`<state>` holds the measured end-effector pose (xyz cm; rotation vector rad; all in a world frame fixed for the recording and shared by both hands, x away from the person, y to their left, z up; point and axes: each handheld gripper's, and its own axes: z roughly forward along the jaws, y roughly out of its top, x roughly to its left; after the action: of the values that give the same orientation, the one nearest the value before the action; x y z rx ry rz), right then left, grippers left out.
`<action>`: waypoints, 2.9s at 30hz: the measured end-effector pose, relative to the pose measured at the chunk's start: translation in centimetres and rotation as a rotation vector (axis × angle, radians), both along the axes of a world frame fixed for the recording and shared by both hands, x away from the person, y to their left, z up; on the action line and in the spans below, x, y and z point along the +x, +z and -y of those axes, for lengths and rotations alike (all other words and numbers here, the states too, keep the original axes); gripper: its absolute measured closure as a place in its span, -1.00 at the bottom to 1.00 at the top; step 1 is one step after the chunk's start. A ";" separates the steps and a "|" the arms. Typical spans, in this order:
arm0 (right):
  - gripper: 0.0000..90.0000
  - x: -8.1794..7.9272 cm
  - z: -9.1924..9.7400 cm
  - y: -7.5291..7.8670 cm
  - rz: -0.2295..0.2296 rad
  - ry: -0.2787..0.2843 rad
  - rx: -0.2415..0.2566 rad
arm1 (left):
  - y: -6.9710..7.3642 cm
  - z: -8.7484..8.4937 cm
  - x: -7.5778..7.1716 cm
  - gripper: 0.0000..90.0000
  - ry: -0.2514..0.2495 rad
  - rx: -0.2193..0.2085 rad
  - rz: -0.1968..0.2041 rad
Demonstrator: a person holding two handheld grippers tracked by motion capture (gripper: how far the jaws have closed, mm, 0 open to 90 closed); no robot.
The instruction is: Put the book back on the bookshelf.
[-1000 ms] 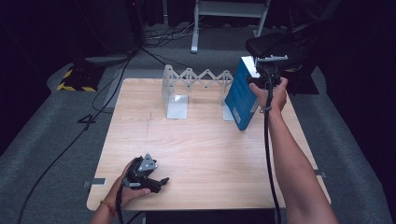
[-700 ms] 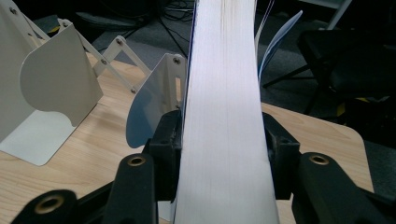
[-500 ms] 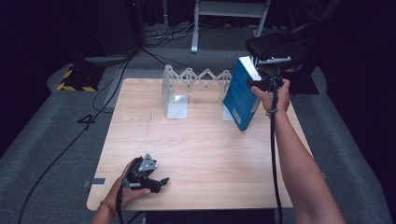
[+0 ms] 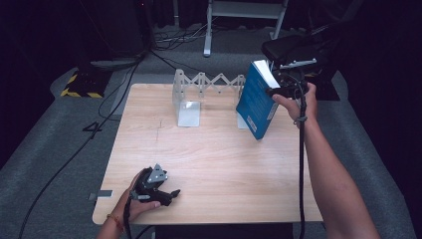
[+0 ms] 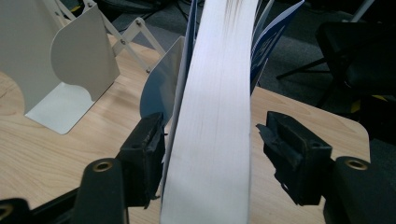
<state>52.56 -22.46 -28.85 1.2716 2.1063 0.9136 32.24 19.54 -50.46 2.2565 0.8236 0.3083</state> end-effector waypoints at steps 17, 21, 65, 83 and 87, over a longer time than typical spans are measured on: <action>-0.28 -2.6 0.7 -0.3 0.022 0.090 -0.007 | 0.0 0.0 0.0 -0.66 0.000 0.000 0.000; -0.28 -3.4 0.9 -0.6 0.061 0.108 -0.022 | 0.0 0.0 0.0 -0.66 0.000 0.000 0.000; -0.40 -12.9 7.2 -10.1 0.144 0.299 -0.127 | 0.0 0.1 0.0 -0.67 0.006 -0.002 -0.003; -0.42 -15.4 10.8 -15.3 0.101 0.309 -0.122 | 0.0 0.1 -0.1 -0.66 0.012 -0.001 -0.002; -0.42 -16.1 12.0 -16.3 0.088 0.303 -0.105 | 0.0 0.1 -0.1 -0.66 0.014 0.001 0.000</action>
<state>36.49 -34.42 -45.19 0.8579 2.2814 0.9491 32.11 19.46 -50.45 2.2525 0.8398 0.3159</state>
